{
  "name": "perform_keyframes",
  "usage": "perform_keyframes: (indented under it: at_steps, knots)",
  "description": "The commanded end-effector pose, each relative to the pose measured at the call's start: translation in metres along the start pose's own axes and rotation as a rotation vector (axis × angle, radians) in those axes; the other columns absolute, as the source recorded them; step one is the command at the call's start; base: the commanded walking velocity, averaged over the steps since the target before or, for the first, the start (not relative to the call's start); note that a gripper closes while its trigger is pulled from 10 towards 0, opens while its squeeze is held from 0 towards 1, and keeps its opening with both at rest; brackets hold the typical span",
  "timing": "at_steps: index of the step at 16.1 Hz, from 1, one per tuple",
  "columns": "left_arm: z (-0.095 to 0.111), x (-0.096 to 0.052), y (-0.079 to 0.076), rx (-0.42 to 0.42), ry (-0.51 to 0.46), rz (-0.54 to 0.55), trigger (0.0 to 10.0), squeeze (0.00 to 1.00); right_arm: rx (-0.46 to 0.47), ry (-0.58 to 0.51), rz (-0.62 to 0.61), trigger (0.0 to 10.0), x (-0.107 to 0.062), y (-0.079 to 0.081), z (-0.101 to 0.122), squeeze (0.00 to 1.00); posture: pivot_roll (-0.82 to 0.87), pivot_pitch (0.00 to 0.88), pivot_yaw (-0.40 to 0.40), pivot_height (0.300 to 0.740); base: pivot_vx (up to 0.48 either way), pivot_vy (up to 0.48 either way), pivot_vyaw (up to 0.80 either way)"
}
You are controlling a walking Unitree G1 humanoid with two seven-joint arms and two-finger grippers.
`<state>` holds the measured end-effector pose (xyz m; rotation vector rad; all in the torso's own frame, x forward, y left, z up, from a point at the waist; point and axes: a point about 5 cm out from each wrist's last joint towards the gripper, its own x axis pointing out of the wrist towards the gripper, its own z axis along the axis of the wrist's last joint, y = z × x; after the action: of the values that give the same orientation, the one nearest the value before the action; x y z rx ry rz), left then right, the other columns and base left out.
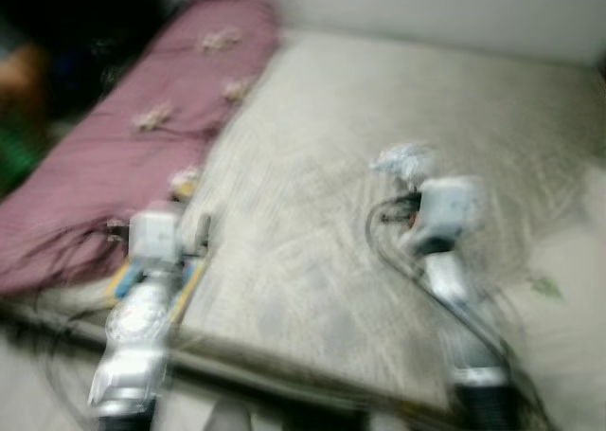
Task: Clean up the room
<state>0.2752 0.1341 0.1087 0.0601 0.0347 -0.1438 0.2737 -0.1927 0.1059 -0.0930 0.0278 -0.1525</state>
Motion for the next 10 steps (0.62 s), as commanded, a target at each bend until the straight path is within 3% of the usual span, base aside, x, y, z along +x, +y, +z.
perform_keyframes:
  at_steps: [1, 4, 8, 10]
  knots:
    - [-0.0079, -0.0093, 0.0205, 0.042, 0.040, 0.048, 10.0, 0.00, 0.036, -0.014, 0.049, 10.0, 0.0031, 0.0210, 0.0058, 0.00, -0.01, 0.000, -0.007, 0.740, 0.000, 0.000, 0.00]
    - [-0.0094, -0.0120, 0.0173, -0.017, 0.059, 0.026, 10.0, 0.00, 0.041, -0.003, 0.056, 10.0, 0.0014, 0.0234, 0.0029, 0.00, -0.01, 0.000, -0.008, 0.740, 0.000, 0.000, 0.00]
    - [-0.0083, -0.0144, 0.0160, -0.026, 0.037, 0.018, 10.0, 0.00, 0.085, -0.010, 0.073, 10.0, -0.0006, 0.0260, 0.0030, 0.00, -0.01, 0.000, 0.008, 0.740, 0.000, 0.000, 0.00]
    - [-0.0113, -0.0174, 0.0195, -0.040, 0.051, 0.051, 10.0, 0.00, 0.081, 0.008, 0.087, 10.0, -0.0022, 0.0295, -0.0015, 0.00, -0.02, 0.000, 0.026, 0.740, 0.000, 0.384, 0.00]
